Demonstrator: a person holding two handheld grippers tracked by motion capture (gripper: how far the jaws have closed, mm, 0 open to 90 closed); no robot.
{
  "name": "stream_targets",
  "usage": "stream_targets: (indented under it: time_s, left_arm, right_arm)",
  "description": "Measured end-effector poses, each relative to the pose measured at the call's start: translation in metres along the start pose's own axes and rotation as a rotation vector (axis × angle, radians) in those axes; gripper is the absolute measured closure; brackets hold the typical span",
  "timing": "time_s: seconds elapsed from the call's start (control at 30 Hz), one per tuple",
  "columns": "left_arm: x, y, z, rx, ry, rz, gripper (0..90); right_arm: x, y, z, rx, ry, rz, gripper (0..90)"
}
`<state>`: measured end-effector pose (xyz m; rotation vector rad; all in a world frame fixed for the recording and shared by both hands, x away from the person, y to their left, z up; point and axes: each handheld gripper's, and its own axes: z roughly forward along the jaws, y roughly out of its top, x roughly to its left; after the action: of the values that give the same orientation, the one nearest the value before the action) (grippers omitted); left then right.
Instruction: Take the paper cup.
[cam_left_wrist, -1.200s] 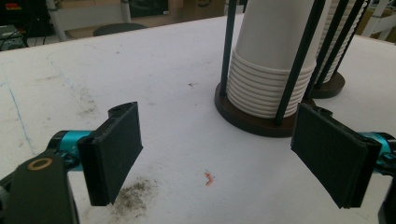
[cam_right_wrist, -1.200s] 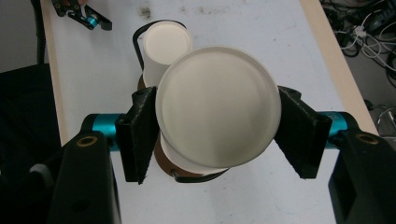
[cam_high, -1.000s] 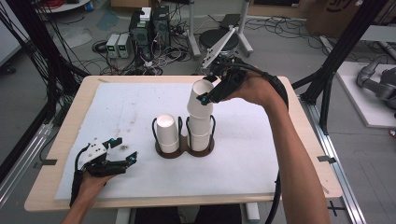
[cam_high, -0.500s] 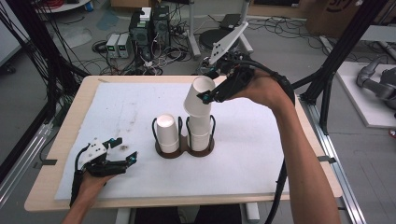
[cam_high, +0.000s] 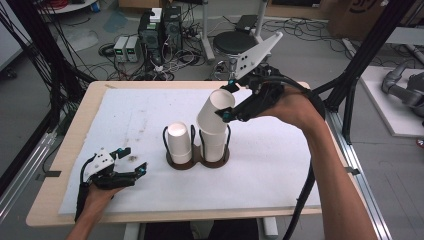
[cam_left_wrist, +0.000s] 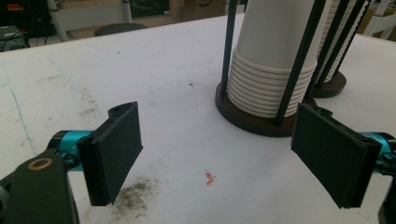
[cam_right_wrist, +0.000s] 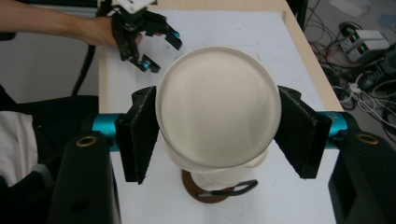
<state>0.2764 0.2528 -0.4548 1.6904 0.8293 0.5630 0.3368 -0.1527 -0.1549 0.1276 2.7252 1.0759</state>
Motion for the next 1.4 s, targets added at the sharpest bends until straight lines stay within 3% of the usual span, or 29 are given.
stream_targets:
  time_s: [0.17,0.43,0.87,1.03,1.4]
  left_arm:
    - [0.0,0.0,0.0,-0.002,0.001,0.007,16.2]
    - [0.0,0.0,0.0,-0.002,-0.002,-0.001,16.1]
    - [0.0,0.0,0.0,-0.005,0.002,0.002,16.2]
    - [0.0,0.0,0.0,-0.004,0.0,0.0,16.2]
    - [0.0,0.0,0.0,-0.007,-0.003,-0.005,16.1]
  right_arm:
    - [0.013,-0.008,0.0,-0.044,0.02,-0.022,35.9]
    - [0.023,-0.029,0.005,-0.071,0.029,-0.011,35.9]
    - [0.042,-0.075,0.031,-0.175,0.043,0.029,35.8]
    - [0.047,-0.091,0.041,-0.192,0.039,0.049,35.8]
    - [0.057,-0.116,0.056,-0.267,0.06,0.069,35.8]
